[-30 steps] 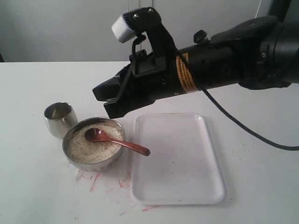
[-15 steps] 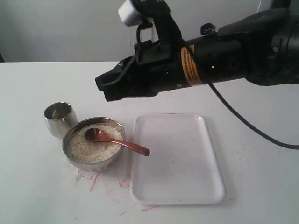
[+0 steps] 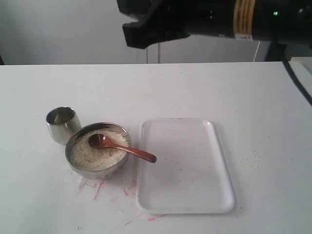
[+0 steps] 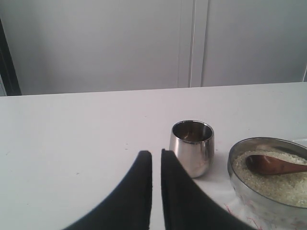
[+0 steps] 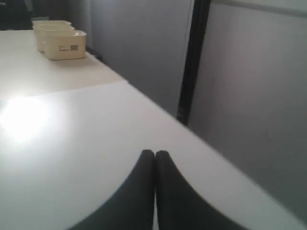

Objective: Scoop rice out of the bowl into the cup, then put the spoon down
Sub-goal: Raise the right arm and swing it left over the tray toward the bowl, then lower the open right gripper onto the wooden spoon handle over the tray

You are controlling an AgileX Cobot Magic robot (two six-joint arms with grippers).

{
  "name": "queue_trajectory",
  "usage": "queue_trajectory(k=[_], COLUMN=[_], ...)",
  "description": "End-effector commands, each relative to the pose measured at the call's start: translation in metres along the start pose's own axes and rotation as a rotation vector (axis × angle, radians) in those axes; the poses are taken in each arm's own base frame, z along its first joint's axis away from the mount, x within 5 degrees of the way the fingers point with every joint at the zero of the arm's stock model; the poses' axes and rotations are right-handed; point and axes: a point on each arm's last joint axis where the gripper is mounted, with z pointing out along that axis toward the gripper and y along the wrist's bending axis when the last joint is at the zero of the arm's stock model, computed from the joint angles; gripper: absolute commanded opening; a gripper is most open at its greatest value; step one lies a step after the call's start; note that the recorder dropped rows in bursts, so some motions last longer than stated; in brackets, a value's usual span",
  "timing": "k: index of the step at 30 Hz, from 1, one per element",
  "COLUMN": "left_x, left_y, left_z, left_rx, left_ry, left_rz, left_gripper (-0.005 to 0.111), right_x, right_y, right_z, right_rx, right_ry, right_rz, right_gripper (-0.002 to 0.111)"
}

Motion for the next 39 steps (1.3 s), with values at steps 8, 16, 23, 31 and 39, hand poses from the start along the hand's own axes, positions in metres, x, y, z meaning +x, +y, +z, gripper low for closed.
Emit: queue_trajectory(k=[8,16,23,31,39], left_x=[-0.002,-0.002,-0.002,-0.002,-0.002], left_y=[0.0,0.0,0.0,0.0,0.0], left_z=[0.0,0.0,0.0,0.0,0.0], left_rx=[0.002,0.002,0.002,0.002,0.002], left_ry=[-0.012,-0.012,-0.012,-0.012,-0.012], left_rz=[-0.006,-0.006,-0.006,-0.006,-0.006], left_gripper=[0.014,0.014,0.014,0.014,0.014], right_x=[0.026,0.039,0.047,0.085,0.103], right_y=[0.003,0.008,0.033,0.026,0.023], right_z=[-0.003,-0.012,0.011,0.044,0.065], right_rx=[0.175,0.11,-0.279,-0.341,-0.354], right_ry=[0.406,0.716,0.818,1.041,1.085], right_rz=[-0.539,-0.256,-0.178,-0.168,-0.162], right_gripper=[0.0,0.0,0.0,0.0,0.0])
